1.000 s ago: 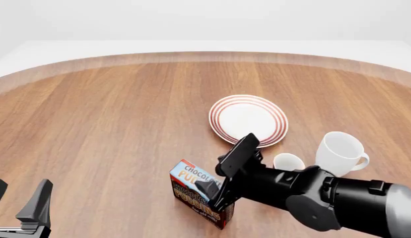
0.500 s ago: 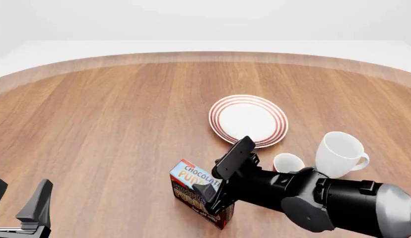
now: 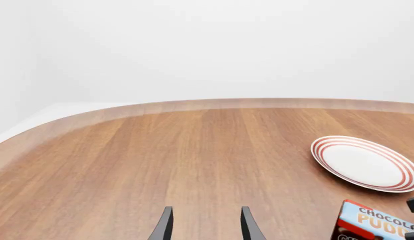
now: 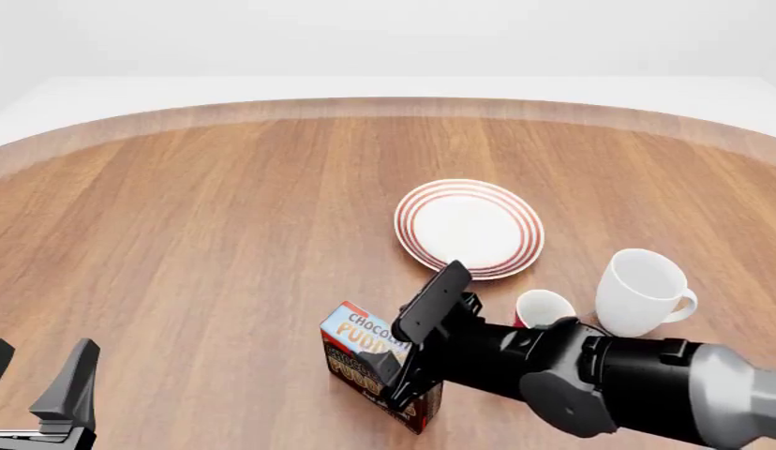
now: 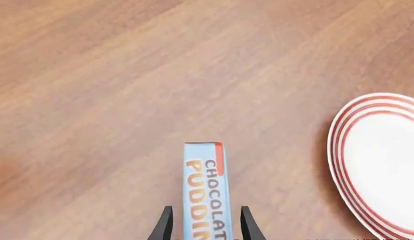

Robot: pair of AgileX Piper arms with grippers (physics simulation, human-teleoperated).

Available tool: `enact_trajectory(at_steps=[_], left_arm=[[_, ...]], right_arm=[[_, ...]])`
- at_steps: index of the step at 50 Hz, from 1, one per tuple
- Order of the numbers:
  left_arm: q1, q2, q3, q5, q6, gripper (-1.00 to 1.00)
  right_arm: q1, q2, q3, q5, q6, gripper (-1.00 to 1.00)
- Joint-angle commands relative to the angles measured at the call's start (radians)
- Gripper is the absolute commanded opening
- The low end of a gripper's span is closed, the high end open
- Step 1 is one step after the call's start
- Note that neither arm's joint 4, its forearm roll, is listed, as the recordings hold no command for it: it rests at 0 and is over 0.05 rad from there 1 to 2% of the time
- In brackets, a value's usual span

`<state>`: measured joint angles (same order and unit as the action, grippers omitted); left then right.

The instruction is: Put the chocolate pudding to the right of the plate.

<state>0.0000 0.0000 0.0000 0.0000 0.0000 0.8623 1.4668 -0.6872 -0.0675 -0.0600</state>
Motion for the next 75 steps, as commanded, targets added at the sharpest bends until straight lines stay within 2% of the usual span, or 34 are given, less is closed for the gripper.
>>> enact_trajectory(at_steps=[1,26,75], left_arm=[[0.000,0.000,0.000,0.000,0.000,1.00],[0.000,0.000,0.000,0.000,0.000,1.00],[0.000,0.000,0.000,0.000,0.000,1.00]], right_arm=[[-0.009,0.016,0.006,-0.013,0.001,1.00],[-0.015,0.036,0.022,-0.035,0.001,1.00],[-0.015,0.147,0.007,-0.085,0.035,1.00]])
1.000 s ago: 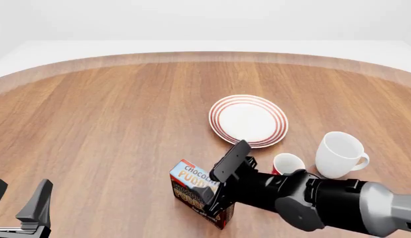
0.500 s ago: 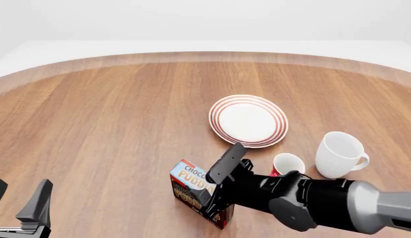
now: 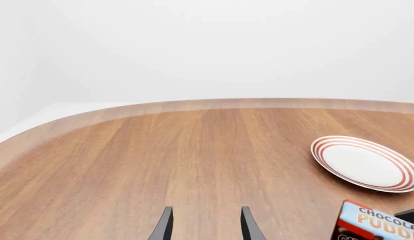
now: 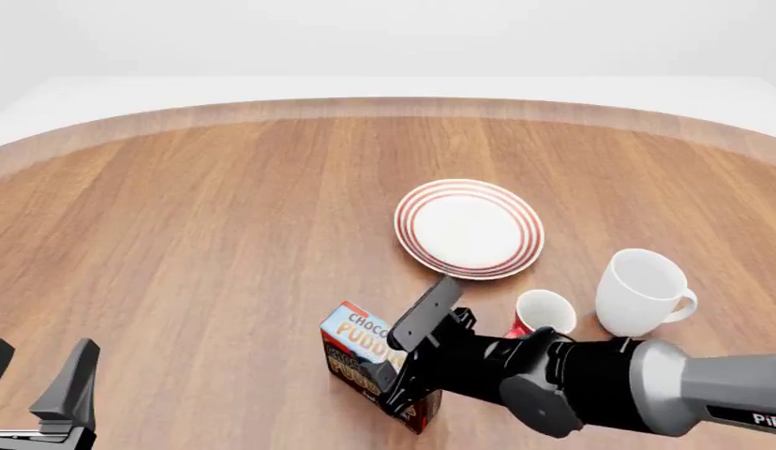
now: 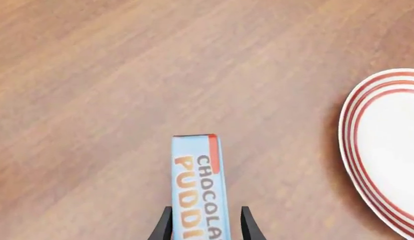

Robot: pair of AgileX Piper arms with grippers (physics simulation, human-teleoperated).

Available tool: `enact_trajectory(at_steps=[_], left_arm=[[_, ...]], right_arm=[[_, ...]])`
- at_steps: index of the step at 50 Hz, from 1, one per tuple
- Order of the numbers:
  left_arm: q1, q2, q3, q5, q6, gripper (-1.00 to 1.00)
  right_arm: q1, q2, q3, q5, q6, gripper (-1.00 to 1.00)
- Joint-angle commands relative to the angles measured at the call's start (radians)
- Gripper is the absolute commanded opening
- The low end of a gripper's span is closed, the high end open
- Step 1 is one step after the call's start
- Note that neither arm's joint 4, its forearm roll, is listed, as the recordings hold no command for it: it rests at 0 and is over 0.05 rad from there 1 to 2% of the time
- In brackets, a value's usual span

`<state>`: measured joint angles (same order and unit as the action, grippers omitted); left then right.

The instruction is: Put the chocolate pudding to the right of the plate.

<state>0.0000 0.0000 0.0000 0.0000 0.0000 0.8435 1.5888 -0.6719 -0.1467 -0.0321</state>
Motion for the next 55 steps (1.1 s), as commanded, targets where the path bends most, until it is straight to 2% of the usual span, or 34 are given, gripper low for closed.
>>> enact_trajectory(at_steps=[1,7,8,20,24,29,32,33,35,36,39,42,44,47,48,49,51,52,53,54,55], left_arm=[[0.000,0.000,0.000,0.000,0.000,1.00],[0.000,0.000,0.000,0.000,0.000,1.00],[0.000,0.000,0.000,0.000,0.000,1.00],[0.000,0.000,0.000,0.000,0.000,1.00],[0.000,0.000,0.000,0.000,0.000,1.00],[0.000,0.000,0.000,0.000,0.000,1.00],[0.000,0.000,0.000,0.000,0.000,1.00],[0.000,0.000,0.000,0.000,0.000,1.00],[0.000,0.000,0.000,0.000,0.000,1.00],[0.000,0.000,0.000,0.000,0.000,1.00],[0.000,0.000,0.000,0.000,0.000,1.00],[0.000,0.000,0.000,0.000,0.000,1.00],[0.000,0.000,0.000,0.000,0.000,1.00],[0.000,0.000,0.000,0.000,0.000,1.00],[0.000,0.000,0.000,0.000,0.000,1.00],[0.000,0.000,0.000,0.000,0.000,1.00],[0.000,0.000,0.000,0.000,0.000,1.00],[0.000,0.000,0.000,0.000,0.000,1.00],[0.000,0.000,0.000,0.000,0.000,1.00],[0.000,0.000,0.000,0.000,0.000,1.00],[0.000,0.000,0.000,0.000,0.000,1.00]], right_arm=[[0.004,0.025,-0.007,-0.008,0.006,1.00],[0.006,0.038,-0.013,-0.012,0.005,1.00],[-0.008,0.026,-0.003,-0.022,-0.011,-1.00],[0.000,0.018,-0.011,-0.006,-0.005,-1.00],[0.000,0.003,-0.017,0.005,-0.018,-1.00],[-0.018,-0.111,-0.047,0.089,-0.067,-1.00],[-0.073,-0.183,-0.089,0.161,-0.124,-1.00],[-0.073,-0.183,-0.089,0.162,-0.124,-1.00],[-0.085,-0.203,-0.118,0.193,-0.135,-1.00],[-0.109,-0.224,-0.149,0.224,-0.166,-1.00],[-0.132,-0.238,-0.177,0.249,-0.184,-1.00],[-0.188,-0.236,-0.265,0.308,-0.230,-1.00],[-0.186,-0.220,-0.307,0.334,-0.236,-1.00],[-0.248,-0.212,-0.372,0.372,-0.276,-1.00],[-0.263,-0.198,-0.421,0.404,-0.276,-1.00],[-0.263,-0.198,-0.422,0.404,-0.276,-1.00],[-0.296,-0.173,-0.479,0.444,-0.300,-1.00],[-0.316,-0.142,-0.538,0.483,-0.305,-1.00],[-0.316,-0.141,-0.539,0.483,-0.305,-1.00],[-0.364,-0.125,-0.582,0.499,-0.327,-1.00],[-0.372,-0.107,-0.616,0.519,-0.323,-1.00]])
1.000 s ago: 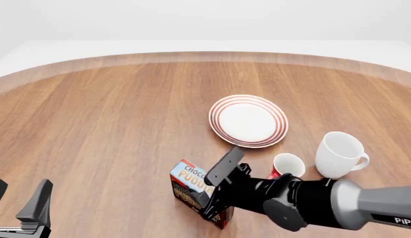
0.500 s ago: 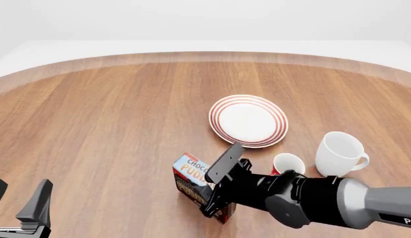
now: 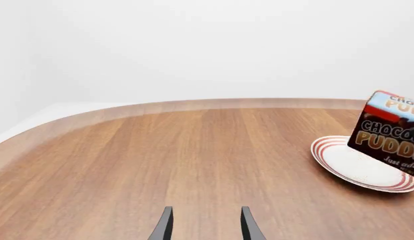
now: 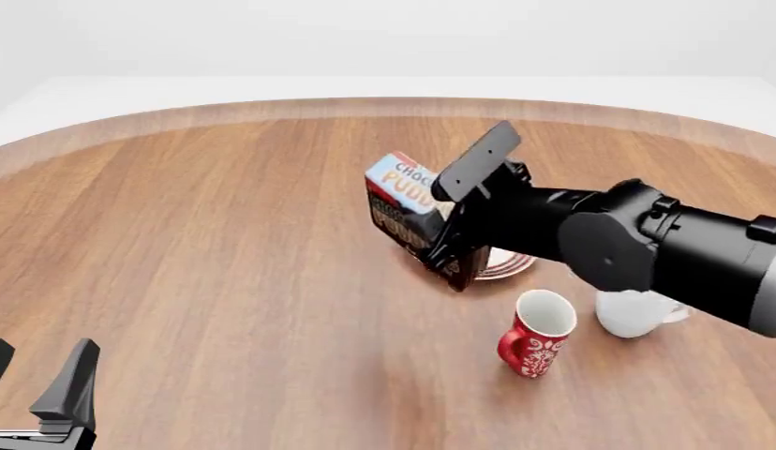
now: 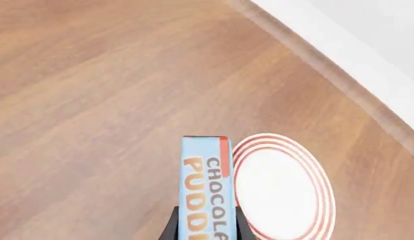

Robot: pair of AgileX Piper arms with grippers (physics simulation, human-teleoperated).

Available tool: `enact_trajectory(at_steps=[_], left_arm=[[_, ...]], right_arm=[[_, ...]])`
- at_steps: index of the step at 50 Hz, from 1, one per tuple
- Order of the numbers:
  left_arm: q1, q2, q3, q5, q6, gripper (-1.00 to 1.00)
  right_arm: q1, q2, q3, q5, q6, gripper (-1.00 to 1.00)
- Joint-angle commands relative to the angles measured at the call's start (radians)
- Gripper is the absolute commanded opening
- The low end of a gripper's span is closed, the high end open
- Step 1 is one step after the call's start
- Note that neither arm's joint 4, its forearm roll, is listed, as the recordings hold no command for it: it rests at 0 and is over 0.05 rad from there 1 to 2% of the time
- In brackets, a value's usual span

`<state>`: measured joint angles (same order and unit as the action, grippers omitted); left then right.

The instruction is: Put the chocolate pudding to the right of the plate.

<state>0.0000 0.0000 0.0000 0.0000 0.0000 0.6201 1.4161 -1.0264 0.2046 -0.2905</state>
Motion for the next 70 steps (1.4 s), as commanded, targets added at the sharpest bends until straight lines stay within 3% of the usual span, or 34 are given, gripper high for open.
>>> enact_trajectory(at_steps=[1,8,14,19,20,22,27,37,38,40,41,47,70], left_arm=[[0.000,0.000,0.000,0.000,0.000,1.00],[0.000,0.000,0.000,0.000,0.000,1.00],[0.000,0.000,0.000,0.000,0.000,1.00],[0.000,0.000,0.000,0.000,0.000,1.00],[0.000,0.000,0.000,0.000,0.000,1.00],[0.000,0.000,0.000,0.000,0.000,1.00],[0.000,0.000,0.000,0.000,0.000,1.00],[0.000,0.000,0.000,0.000,0.000,1.00],[0.000,0.000,0.000,0.000,0.000,1.00],[0.000,0.000,0.000,0.000,0.000,1.00],[0.000,0.000,0.000,0.000,0.000,1.00],[0.000,0.000,0.000,0.000,0.000,1.00],[0.000,0.000,0.000,0.000,0.000,1.00]], right_arm=[[-0.165,0.081,-0.297,0.187,-0.061,-1.00],[-0.278,0.176,-0.494,0.284,-0.089,-1.00],[-0.353,0.282,-0.683,0.377,-0.064,-1.00],[-0.437,0.397,-0.851,0.467,-0.011,-1.00],[-0.432,0.412,-0.882,0.487,0.028,-1.00],[-0.471,0.428,-0.889,0.488,0.002,-1.00],[-0.521,0.458,-0.924,0.507,0.042,-1.00],[-0.639,0.463,-0.796,0.434,0.052,-1.00],[-0.669,0.455,-0.768,0.407,0.022,-1.00],[-0.687,0.454,-0.750,0.384,0.037,-1.00],[-0.708,0.457,-0.714,0.358,0.016,-1.00],[-0.705,0.476,-0.634,0.297,0.043,-1.00],[-0.753,0.588,-0.519,0.150,0.024,-1.00]])
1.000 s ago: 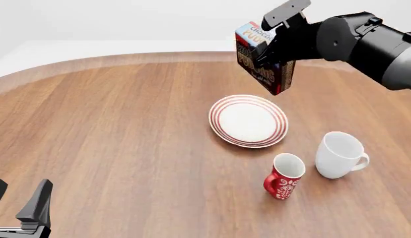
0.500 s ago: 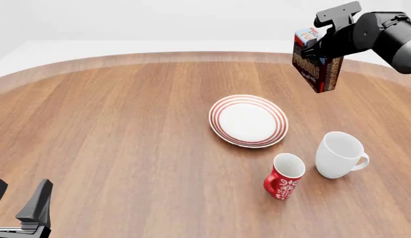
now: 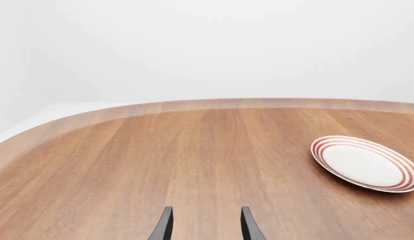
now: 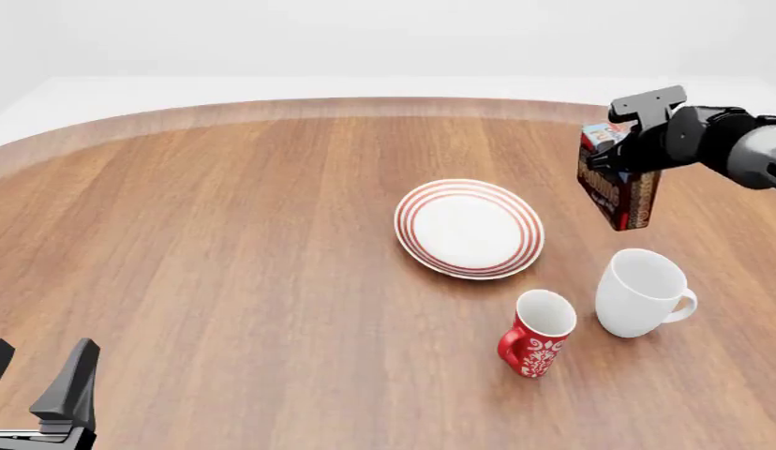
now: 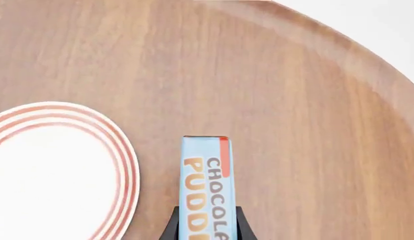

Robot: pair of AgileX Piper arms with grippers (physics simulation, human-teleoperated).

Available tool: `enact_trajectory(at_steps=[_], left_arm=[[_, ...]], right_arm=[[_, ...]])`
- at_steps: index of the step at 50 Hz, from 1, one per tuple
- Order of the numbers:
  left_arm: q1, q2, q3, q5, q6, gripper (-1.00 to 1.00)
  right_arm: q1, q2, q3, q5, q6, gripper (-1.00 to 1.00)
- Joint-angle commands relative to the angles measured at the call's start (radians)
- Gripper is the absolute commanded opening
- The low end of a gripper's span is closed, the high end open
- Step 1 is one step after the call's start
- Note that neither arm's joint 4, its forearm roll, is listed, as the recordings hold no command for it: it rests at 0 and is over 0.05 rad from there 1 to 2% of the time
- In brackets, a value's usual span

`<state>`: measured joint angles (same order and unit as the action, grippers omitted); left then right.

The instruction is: Put the chocolate pudding to the right of the plate.

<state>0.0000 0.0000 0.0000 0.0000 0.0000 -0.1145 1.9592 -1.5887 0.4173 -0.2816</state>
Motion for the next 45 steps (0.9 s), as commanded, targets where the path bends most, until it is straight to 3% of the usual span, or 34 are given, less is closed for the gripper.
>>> enact_trajectory(at_steps=[1,31,32,45], left_arm=[[0.000,0.000,0.000,0.000,0.000,1.00],[0.000,0.000,0.000,0.000,0.000,1.00],[0.000,0.000,0.000,0.000,0.000,1.00],[0.000,0.000,0.000,0.000,0.000,1.00]], right_arm=[[-0.017,0.053,0.044,-0.066,0.017,-1.00],[-0.050,0.090,0.098,-0.140,0.011,-1.00],[-0.053,0.089,0.100,-0.143,0.008,1.00],[-0.054,0.002,0.081,-0.110,-0.011,1.00]])
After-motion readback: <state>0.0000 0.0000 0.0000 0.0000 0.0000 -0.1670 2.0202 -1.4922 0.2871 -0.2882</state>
